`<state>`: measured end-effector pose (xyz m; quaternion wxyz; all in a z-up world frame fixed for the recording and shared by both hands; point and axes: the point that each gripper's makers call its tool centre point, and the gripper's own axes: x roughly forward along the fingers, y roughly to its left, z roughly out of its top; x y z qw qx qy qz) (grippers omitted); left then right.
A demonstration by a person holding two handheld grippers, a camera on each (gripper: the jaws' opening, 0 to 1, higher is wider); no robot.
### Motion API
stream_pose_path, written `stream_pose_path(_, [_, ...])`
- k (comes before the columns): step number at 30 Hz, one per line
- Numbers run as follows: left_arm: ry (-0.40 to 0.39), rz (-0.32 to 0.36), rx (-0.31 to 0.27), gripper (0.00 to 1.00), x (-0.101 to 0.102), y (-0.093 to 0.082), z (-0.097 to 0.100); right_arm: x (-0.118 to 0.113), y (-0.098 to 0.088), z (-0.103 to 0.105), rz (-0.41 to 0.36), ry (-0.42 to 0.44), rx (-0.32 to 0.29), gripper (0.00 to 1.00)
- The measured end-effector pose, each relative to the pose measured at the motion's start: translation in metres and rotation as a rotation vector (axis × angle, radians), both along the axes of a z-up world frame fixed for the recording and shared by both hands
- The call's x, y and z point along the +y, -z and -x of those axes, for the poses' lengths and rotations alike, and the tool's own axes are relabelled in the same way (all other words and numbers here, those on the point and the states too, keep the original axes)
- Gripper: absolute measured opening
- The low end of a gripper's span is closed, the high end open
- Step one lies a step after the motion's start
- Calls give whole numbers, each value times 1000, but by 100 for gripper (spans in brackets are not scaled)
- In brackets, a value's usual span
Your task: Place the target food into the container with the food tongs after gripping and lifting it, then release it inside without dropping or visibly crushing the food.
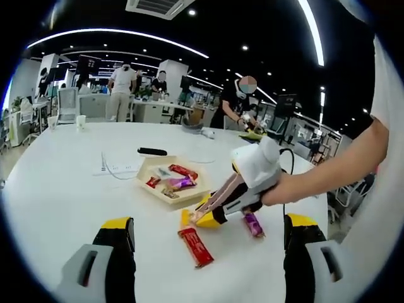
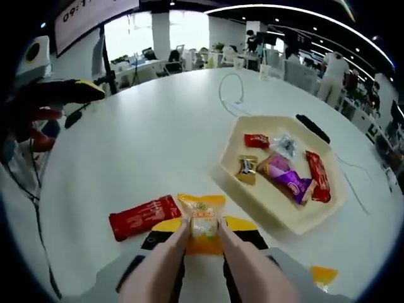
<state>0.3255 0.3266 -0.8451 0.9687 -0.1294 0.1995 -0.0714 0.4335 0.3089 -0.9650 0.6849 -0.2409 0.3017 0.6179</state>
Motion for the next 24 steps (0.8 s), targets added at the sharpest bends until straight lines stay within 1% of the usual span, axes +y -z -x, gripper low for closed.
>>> stream_pose_path(2, [-3,0,-2,99,2,-1,0,0,0,-2,-7,20,20,22])
stream_pose_path(3, [-4,-5,-3,99,4,-2,1,0,-1,-3,-15,55,52,21])
stream_pose_path(4, [-7,-8,-3,99,5,-3,2,0,-1,-4,-19,70,70,21])
stream_pose_path(5, [-10,-9,-3,99,7,-3,3,0,-1,-4,-19,90,93,21])
stream_pose_path(7, [-18,-11,-4,99,11,-5,6,-1,-1,-5,-2,103,111,21])
stream_pose_path(9, [-23,-19,-1,99,14,-5,8,-1,-3,-4,-5,111,121,21])
stream_pose_path(11, [-30,-22,0,99,17,-5,10,2,-11,-1,-41,119,134,21])
stream_pose_path(12, [-32,-24,0,99,19,-5,11,3,-13,1,-46,125,141,21])
stream_pose_path(15, [-38,-24,2,99,20,-5,11,7,-17,5,-57,113,149,21])
stream_pose_path(17, [-36,-23,2,99,18,-5,10,8,-21,6,-64,102,141,21])
stream_pose_path(20, [-29,-15,3,99,14,-5,7,9,-32,2,-109,126,149,21])
stream_pose_path(24, [-16,-17,5,99,9,-5,3,9,-37,2,-132,139,162,21])
